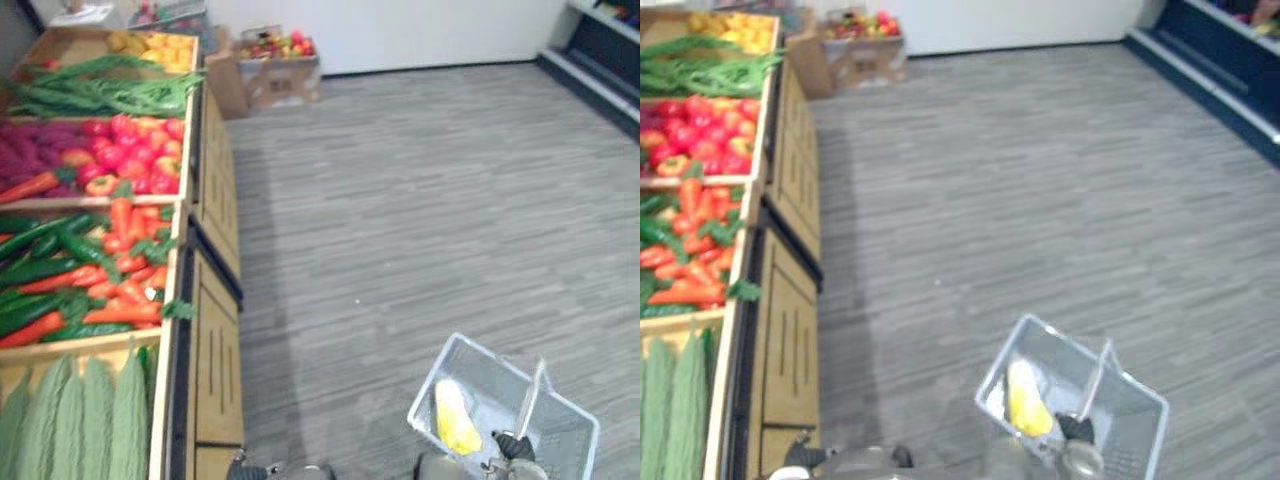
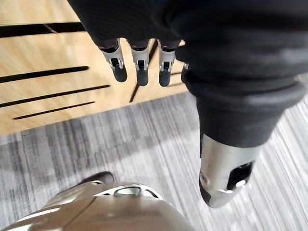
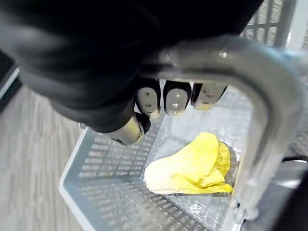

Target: Pick vegetable in the basket

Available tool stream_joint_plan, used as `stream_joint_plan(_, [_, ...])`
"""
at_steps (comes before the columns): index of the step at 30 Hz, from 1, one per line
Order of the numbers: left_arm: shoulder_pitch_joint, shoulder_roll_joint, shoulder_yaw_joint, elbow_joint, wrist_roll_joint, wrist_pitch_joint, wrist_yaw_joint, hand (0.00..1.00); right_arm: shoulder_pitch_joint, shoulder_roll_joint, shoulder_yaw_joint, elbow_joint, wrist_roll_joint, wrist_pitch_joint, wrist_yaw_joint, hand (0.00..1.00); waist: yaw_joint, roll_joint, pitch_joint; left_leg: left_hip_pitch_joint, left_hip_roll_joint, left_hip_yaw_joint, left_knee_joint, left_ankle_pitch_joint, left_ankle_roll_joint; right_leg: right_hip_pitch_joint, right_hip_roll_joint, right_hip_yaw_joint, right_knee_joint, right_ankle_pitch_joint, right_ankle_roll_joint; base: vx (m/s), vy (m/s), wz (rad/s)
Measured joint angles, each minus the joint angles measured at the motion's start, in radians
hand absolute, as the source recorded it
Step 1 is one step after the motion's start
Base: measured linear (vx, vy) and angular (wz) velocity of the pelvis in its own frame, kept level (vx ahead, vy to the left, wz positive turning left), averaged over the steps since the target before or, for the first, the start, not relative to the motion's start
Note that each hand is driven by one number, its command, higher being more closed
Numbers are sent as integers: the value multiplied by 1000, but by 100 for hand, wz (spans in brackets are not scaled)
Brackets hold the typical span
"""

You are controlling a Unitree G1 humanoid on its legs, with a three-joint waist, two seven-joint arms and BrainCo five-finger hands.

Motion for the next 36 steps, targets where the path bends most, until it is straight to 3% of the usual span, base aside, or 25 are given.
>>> stream_joint_plan(1, [-1, -2, 0, -9, 0, 0, 1, 0, 18, 10, -20, -2, 23, -1, -4, 100, 0, -1, 0, 32, 15, 1, 0, -16, -10, -25, -9, -46, 67, -20, -20, 210, -51, 1])
stream_joint_plan(3, [-8, -3, 5, -14, -1, 0, 1, 0, 35, 17, -38, -2, 27, -1, -12, 100, -3, -1, -1, 66, 35, 2, -15, -21, -16, -57, -35, -142, 34, -34, -42, 224, -54, 7])
stream_joint_plan(7, [-19, -18, 35, -14, -3, 1, 2, 0, 40, 19, -64, -1, 27, 0, -18, 100, -17, 12, -1, 98, 77, 4, -41, -21, -72, -89, -50, -261, -266, -8, -15, 421, -186, 5])
stream_joint_plan(8, [-24, -27, 48, -16, -3, 1, 2, 0, 38, 19, -79, -2, 27, 5, -18, 100, -17, 16, 1, 130, 95, 12, -56, -14, -99, -86, -47, -280, -367, 8, 7, 522, -319, 0])
stream_joint_plan(10, [-22, -42, 72, -16, -2, 1, 2, 0, 40, 17, -83, -3, 27, 14, -17, 100, -19, 28, -1, 195, 125, 23, -90, -6, -137, -60, -31, -295, -422, 136, -10, 552, -333, 0])
stream_joint_plan(11, [-26, -67, 84, -9, 0, -2, -1, 0, 35, 9, -92, 0, 27, 22, -17, 100, -15, 64, -15, 211, 160, 20, -95, 25, -159, -75, -9, -313, -337, 94, -43, 581, -323, 4])
stream_joint_plan(12, [-27, -86, 91, -15, 0, -5, -5, 0, 29, 8, -114, -2, 27, 20, -17, 100, -18, 70, -19, 209, 162, 5, -85, 70, -167, -97, -21, -312, -268, 33, -54, 807, -462, 7])
stream_joint_plan(13, [-29, -112, 98, -18, 0, -7, -11, 0, 28, -6, -123, -1, 26, 22, -17, 100, -18, 84, -27, 213, 166, -38, -70, 152, -148, -97, -29, -317, -198, -12, -70, 666, -405, 15])
stream_joint_plan(17, [-32, -145, 131, -18, -2, -7, -17, 0, 37, -23, -121, 3, 22, 28, -10, 100, -26, 96, -43, 130, 197, -148, 136, 366, -110, 24, -22, -365, -243, -74, -78, 479, -277, 31])
stream_joint_plan(19, [-32, -148, 137, -36, -9, -6, -20, 0, 50, -19, -91, 6, 16, 29, 0, 100, -24, 79, -36, -10, 247, -185, 425, 560, -114, 145, -16, -405, -317, -130, -69, 437, -227, 43])
stream_joint_plan(20, [-34, -149, 135, -36, -10, -6, -21, 0, 50, -21, -87, 11, 16, 29, 2, 100, -23, 80, -35, -52, 265, -178, 517, 530, -116, 172, -12, -408, -334, -141, -65, 342, -144, 26])
stream_joint_plan(22, [-40, -148, 133, -55, -11, -6, -22, 0, 47, -21, -72, 38, 16, 32, 1, 100, -16, 70, -28, -190, 285, -118, 746, 347, -97, 300, -8, -432, -400, -146, -65, 358, -81, 28])
stream_joint_plan(24, [-40, -141, 132, -81, -12, -8, -21, 0, 58, -15, -55, 38, 16, 33, 1, 100, -7, 55, -24, -262, 280, -45, 767, 267, -75, 377, -22, -461, -440, -149, -59, 296, 50, 36])
stream_joint_plan(25, [-42, -140, 127, -100, -12, -8, -20, 0, 64, -19, -40, 38, 16, 33, -1, 100, -1, 50, -26, -328, 274, 30, 724, 232, -70, 418, -37, -490, -457, -157, -35, 358, 148, 44])
stream_joint_plan(26, [-44, -141, 122, -115, -12, -8, -19, 0, 72, -28, -24, 35, 16, 33, -1, 100, 1, 50, -27, -362, 257, 149, 580, 241, -46, 452, -51, -515, -459, -176, 16, 321, 176, 49])
stream_joint_plan(27, [-41, -140, 106, -110, -12, -8, -19, 0, 81, -34, -15, 33, 17, 32, -2, 100, 2, 61, -27, -358, 244, 264, 458, 250, 20, 476, -43, -529, -454, -195, 48, 302, 157, 58])
stream_joint_plan(28, [-42, -139, 105, -107, -11, -7, -19, 0, 87, -28, -12, 34, 17, 34, -4, 100, -2, 43, -33, -325, 236, 317, 431, 221, 41, 490, -61, -539, -453, -200, 57, 336, 145, 117])
stream_joint_plan(29, [-55, -127, 104, -96, -10, -8, -19, 0, 89, -7, -16, 40, 18, 37, -9, 100, -23, 18, -42, -304, 207, 421, 380, 216, 40, 493, -86, -556, -462, -190, 56, 398, 145, 142])
stream_joint_plan(30, [-66, -113, 100, -84, -10, -6, -19, 0, 77, -8, -13, 46, 17, 34, -9, 100, -34, 6, -38, -306, 206, 500, 359, 207, 55, 505, -72, -564, -500, -148, 60, 385, 126, 132])
stream_joint_plan(31, [-67, -101, 100, -69, -13, -2, -19, 0, 64, -8, -13, 55, 16, 33, -6, 100, -31, 4, -38, -304, 208, 523, 351, 197, 72, 518, -57, -566, -524, -125, 59, 458, 141, 79])
stream_joint_plan(33, [-65, -71, 85, -50, -8, 0, -21, 0, 26, -8, -12, 93, 14, 38, -5, 100, -25, -2, -41, -264, 197, 563, 316, 146, 149, 554, -35, -564, -512, -66, 56, 494, 167, 76])
stream_joint_plan(35, [-65, -67, 65, -40, -6, 1, -22, 0, 15, -15, 5, 119, 13, 47, 0, 100, -24, -15, -50, -216, 140, 534, 236, 128, 140, 545, -65, -559, -388, -20, 90, 325, 159, 80])
stream_joint_plan(36, [-60, -71, 60, -31, -6, 1, -23, 0, 2, -23, 4, 119, 13, 49, -3, 100, -20, -3, -64, -198, 113, 510, 183, 111, 132, 509, -83, -545, -279, 19, 108, 227, 129, 89])
